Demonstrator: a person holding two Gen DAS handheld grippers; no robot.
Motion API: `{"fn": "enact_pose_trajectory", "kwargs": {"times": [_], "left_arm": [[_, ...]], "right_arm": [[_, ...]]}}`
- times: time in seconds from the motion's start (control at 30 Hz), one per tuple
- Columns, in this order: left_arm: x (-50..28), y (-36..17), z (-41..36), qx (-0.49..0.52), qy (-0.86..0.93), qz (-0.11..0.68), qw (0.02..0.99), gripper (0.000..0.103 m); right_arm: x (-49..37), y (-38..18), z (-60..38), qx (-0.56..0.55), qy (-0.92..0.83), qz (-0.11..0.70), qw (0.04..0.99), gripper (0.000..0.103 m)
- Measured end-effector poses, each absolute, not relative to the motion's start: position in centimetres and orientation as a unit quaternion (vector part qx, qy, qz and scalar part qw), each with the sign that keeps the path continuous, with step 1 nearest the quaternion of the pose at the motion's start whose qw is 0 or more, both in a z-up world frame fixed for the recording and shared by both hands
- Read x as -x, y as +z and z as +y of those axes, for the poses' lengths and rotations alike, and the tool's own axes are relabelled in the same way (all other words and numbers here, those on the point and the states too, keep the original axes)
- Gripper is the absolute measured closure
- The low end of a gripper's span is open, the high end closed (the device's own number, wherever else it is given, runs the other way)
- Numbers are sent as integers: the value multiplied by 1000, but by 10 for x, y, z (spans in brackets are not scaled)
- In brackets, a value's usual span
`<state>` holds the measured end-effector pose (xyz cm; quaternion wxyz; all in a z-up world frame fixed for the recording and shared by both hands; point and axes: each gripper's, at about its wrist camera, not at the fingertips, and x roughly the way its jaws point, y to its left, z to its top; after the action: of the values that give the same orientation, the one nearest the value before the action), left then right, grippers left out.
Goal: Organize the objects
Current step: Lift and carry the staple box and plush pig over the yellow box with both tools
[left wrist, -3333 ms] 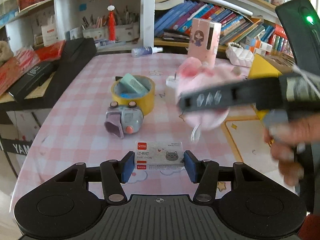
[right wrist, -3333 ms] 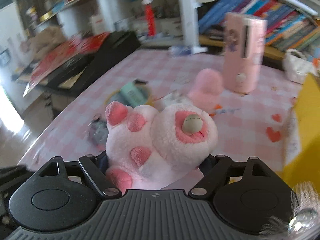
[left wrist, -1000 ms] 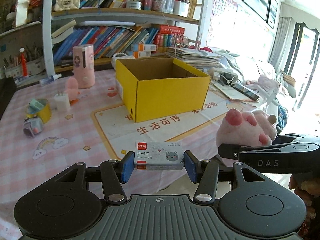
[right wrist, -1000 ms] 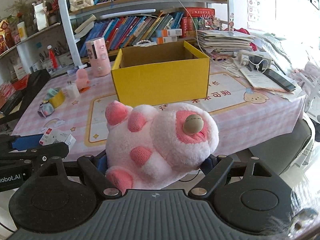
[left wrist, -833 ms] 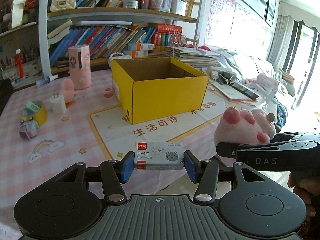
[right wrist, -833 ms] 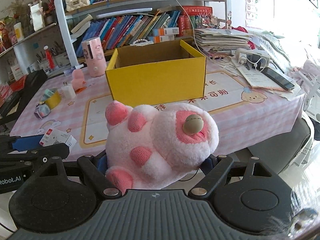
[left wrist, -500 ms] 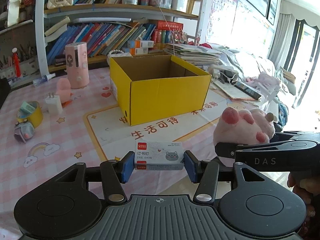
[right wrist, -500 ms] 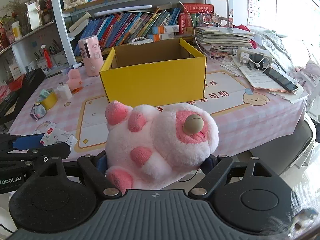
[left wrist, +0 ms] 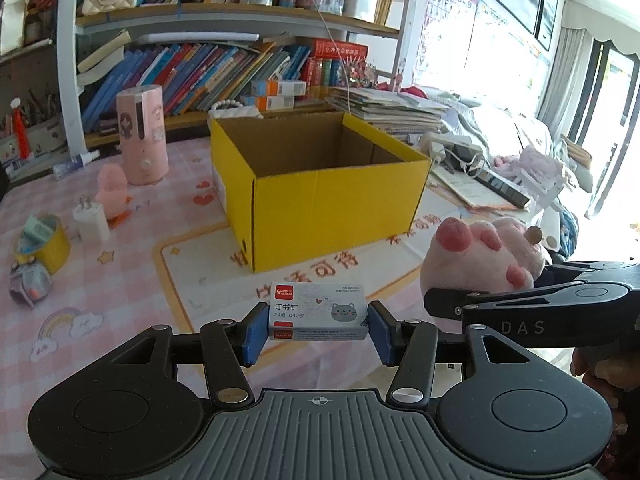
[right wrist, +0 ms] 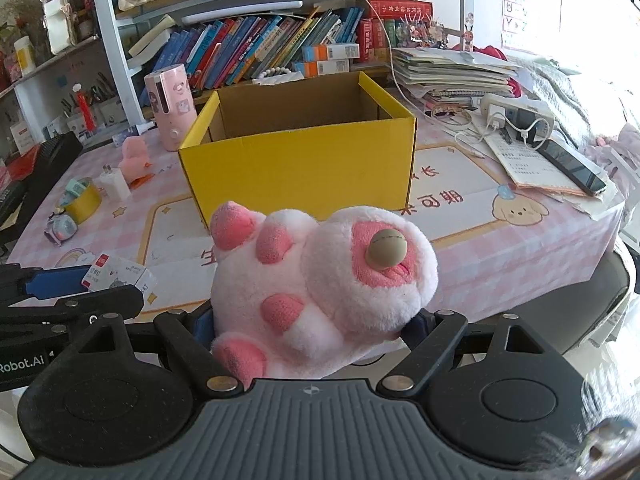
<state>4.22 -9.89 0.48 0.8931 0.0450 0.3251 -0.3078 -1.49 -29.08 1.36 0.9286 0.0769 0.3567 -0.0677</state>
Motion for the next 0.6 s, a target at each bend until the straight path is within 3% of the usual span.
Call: {"fn": "enact_pose_trajectory", "kwargs": {"times": [0.3, 0.6], "left_arm": [[-69, 23, -128, -53, -315, 290, 902, 52], [-115, 51, -164, -59, -304, 235, 922, 51]], "right_arm": [[-19, 28, -316, -74, -69, 335, 937, 19], [-69, 74, -364, -67, -68, 252, 963, 19]]}}
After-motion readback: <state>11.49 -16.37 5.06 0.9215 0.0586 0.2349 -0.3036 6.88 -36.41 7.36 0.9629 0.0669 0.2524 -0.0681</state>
